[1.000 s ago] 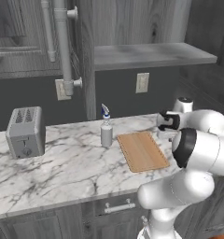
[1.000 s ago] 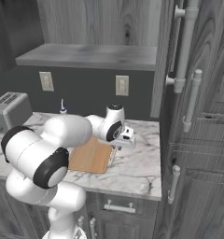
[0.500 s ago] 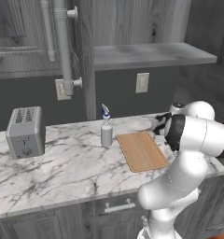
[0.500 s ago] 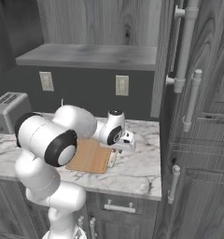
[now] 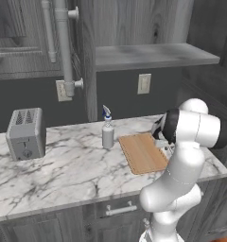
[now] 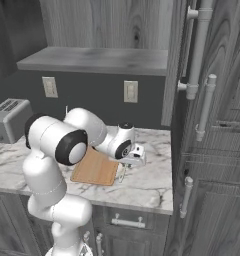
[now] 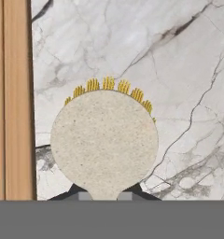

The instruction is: Grab the spray bottle from the cabinet, then place it next to the cutting board for sanitizing. Then grab the dish brush from the countertop next to the sink and place it next to the cutting board.

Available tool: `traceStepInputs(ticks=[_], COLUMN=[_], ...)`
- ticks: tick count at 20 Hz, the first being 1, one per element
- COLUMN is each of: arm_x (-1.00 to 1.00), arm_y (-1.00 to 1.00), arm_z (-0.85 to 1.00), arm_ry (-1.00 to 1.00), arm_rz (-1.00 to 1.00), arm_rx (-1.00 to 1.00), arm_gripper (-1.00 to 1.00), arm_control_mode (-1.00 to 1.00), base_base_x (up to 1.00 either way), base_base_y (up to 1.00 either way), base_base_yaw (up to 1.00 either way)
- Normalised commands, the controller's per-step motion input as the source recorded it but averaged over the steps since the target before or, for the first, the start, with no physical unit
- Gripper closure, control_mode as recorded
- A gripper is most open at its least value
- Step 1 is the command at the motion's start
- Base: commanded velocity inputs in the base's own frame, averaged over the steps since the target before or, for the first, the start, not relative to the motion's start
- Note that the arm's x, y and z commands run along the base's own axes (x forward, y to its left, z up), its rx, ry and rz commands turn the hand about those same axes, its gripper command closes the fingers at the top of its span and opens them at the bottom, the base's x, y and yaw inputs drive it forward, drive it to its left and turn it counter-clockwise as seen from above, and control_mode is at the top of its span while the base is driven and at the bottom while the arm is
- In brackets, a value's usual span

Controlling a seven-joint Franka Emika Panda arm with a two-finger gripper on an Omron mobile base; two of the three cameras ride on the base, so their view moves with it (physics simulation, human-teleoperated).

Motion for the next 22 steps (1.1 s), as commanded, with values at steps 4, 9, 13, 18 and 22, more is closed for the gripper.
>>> traceStepInputs(ticks=[4, 9, 13, 18, 22], arm_x=[0.01, -0.03, -0.36, -0.42, -0.48], arm_y=[0.0, 0.0, 0.0, 0.09, 0.36], arm_z=[-0.33, -0.16, 0.3, 0.52, 0.92], arm_ry=[0.0, -0.05, -0.12, -0.14, -0.16], arm_rz=[0.01, 0.0, 0.0, 0.0, 0.0], arm_rx=[0.0, 0.0, 0.0, 0.0, -0.03], arm_gripper=[1.0, -1.0, -1.0, -1.0, -1.0], arm_control_mode=[-1.0, -1.0, -1.0, -1.0, -1.0], base_base_x=[0.0, 0.0, 0.0, 0.0, 0.0], base_base_y=[0.0, 0.0, 0.0, 0.0, 0.0], base_base_yaw=[0.0, 0.0, 0.0, 0.0, 0.0])
